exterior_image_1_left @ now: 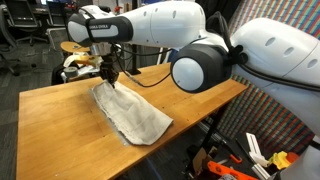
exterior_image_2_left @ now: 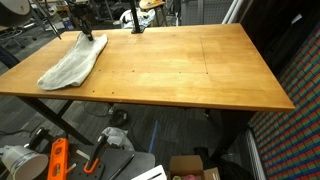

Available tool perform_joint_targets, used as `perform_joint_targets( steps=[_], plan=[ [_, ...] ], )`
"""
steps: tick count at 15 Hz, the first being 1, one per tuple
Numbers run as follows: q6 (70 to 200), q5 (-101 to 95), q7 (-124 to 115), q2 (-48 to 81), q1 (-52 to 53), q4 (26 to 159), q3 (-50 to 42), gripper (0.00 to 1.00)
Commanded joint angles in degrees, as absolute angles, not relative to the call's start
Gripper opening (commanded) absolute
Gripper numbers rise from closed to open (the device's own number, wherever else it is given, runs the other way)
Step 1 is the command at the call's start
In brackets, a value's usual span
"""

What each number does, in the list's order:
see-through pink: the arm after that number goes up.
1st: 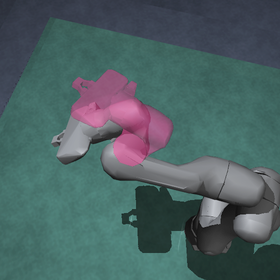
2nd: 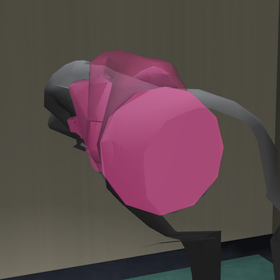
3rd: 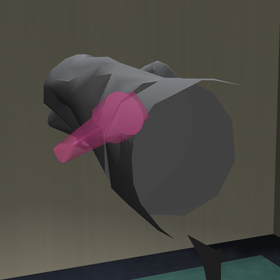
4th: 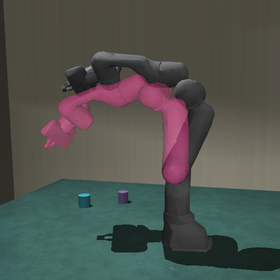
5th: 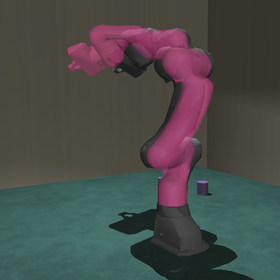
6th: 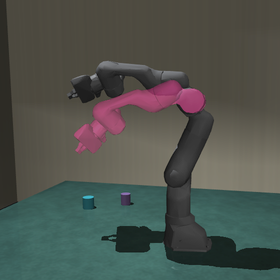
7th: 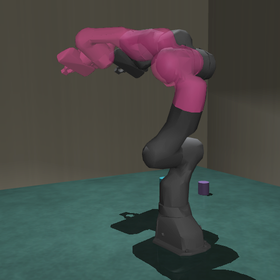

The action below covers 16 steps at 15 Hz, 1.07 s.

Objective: Fold the towel in half from right to left

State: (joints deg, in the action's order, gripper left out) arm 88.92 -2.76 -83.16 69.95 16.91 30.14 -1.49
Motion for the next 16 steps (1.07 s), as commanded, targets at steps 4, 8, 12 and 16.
perform_joint_targets(
  steps=[4,8,12,16],
  plan=[
    [85.93,-1.77,-85.23,73.0,16.21,21.65,-1.43,0.03],
    [89.05,-1.64,-87.69,70.28,16.73,25.82,-1.36,0.03],
    [91.14,-1.5,-91.32,71.42,17.01,24.62,-1.34,0.03],
    [92.26,-1.73,-93.87,71.89,16.93,24.85,-1.47,0.3]
  ],
)
